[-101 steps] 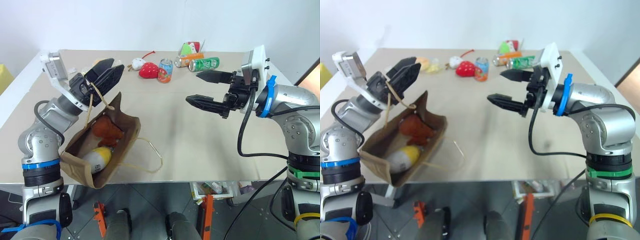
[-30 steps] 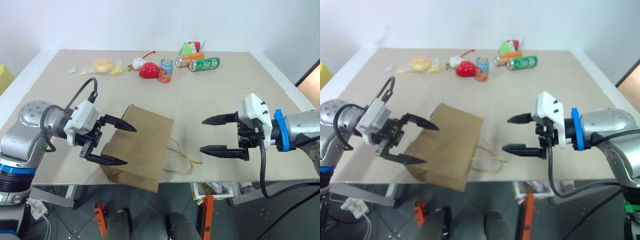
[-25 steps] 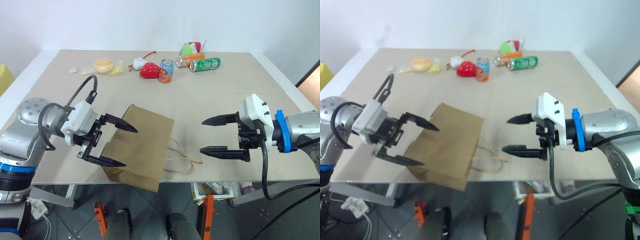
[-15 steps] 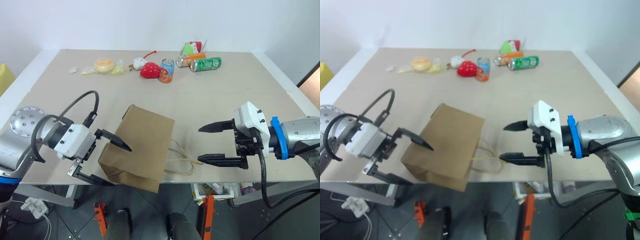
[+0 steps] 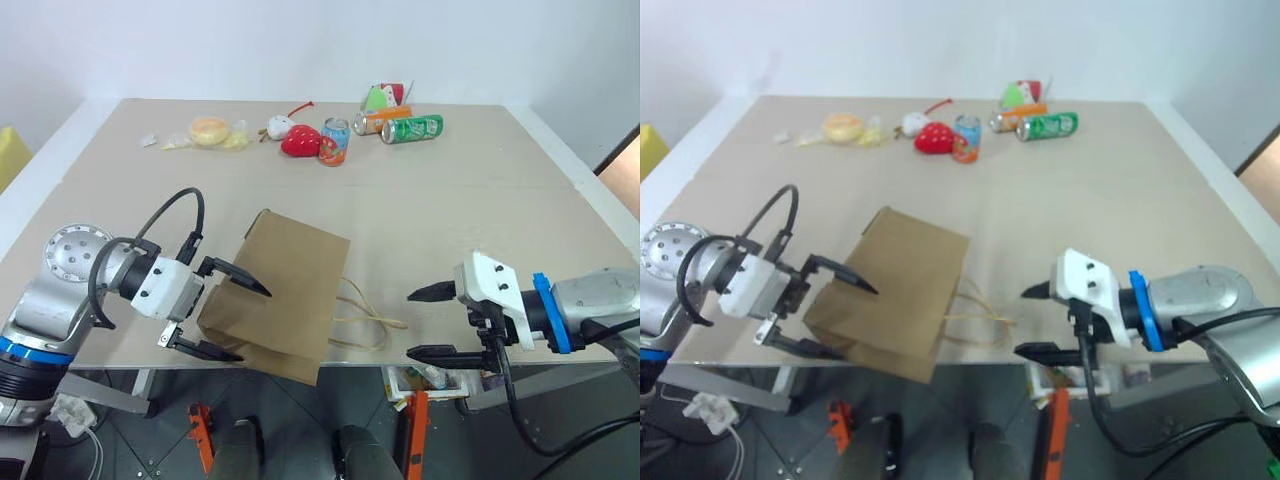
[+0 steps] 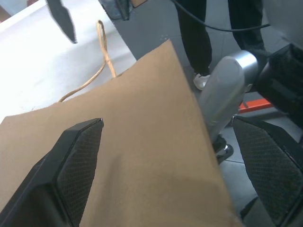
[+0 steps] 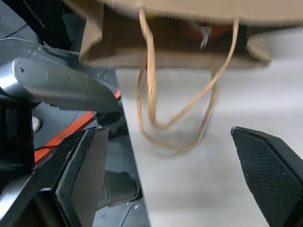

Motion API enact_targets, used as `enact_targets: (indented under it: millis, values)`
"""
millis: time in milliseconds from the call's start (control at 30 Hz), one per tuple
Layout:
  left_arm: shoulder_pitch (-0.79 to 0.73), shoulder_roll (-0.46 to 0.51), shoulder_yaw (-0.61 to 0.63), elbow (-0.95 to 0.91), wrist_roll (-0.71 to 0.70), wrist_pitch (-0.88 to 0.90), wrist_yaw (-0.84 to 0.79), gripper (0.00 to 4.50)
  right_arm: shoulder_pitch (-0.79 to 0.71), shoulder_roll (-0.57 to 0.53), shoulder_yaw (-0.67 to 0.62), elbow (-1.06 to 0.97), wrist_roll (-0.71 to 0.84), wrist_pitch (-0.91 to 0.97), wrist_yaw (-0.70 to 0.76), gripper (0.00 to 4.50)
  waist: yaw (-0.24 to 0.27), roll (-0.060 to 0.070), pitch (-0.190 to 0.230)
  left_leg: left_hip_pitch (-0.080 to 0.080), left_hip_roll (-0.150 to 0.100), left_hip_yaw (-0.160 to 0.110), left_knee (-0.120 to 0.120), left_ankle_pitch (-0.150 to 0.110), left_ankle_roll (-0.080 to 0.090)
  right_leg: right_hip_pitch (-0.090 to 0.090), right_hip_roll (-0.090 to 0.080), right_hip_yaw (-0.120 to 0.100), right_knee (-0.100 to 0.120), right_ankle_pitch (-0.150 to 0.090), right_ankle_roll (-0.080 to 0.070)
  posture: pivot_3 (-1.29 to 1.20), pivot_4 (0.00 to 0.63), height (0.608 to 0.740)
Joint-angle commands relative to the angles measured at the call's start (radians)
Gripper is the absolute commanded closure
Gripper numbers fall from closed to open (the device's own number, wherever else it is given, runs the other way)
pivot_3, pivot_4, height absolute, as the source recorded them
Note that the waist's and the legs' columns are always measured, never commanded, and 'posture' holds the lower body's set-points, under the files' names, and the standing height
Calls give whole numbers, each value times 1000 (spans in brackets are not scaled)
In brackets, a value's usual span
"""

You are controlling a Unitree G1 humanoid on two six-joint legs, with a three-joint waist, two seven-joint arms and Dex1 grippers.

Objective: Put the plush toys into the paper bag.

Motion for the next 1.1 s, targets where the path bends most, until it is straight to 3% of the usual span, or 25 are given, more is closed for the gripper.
enact_targets:
  millis: [33, 200, 567, 667, 800, 900, 1100]
  values:
    - [-11, 0, 5, 32, 14, -68, -1, 44, 10, -25, -96, 7, -8, -18, -4, 0, 0, 0, 0, 0, 0, 0, 0, 0, 0, 0, 0, 0, 0, 0, 0, 0, 150, 740]
    - [-35, -40, 3, 36, 34, -94, 0, 44, 31, -19, -130, 9, -8, -15, -11, 0, 3, 0, 0, 0, 0, 0, 1, 0, 0, 1, -1, 0, 0, 0, 0, 0, 150, 740]
    - [-58, -17, -29, 165, 81, -250, -1, 44, 26, -10, -121, 3, 1, -15, -39, 0, 3, 0, 0, 0, 0, 0, 1, 0, 0, 1, 0, 0, 0, 1, 1, 0, 150, 740]
    - [-44, -100, -84, 109, 197, -256, 84, 44, 21, -8, -113, 5, 1, -19, -41, 0, 4, 0, 0, 1, 0, 0, 1, 0, 0, 2, 0, 0, 0, 1, 1, 0, 150, 740]
    - [-67, -162, -126, 119, 323, -284, 167, 1094, 8, -8, -102, 9, 0, -24, -45, 0, 8, 0, 0, 0, -1, 0, 3, 0, 0, 3, -1, 1, 0, 1, 2, 0, 150, 740]
    - [-88, -188, -138, 153, 383, -314, 218, 2506, 2, -7, -96, 11, -1, -27, -45, 0, 8, 0, 0, 0, -1, -1, 3, 1, 1, 3, 0, 0, 0, 2, 2, 0, 150, 740]
    - [-140, -251, -135, 239, 460, -372, 334, 2506, -4, -7, -84, 13, -7, -33, -47, 0, 8, 0, -1, 0, -1, -1, 4, 1, 2, 3, 0, 1, 0, 4, 3, 0, 150, 740]
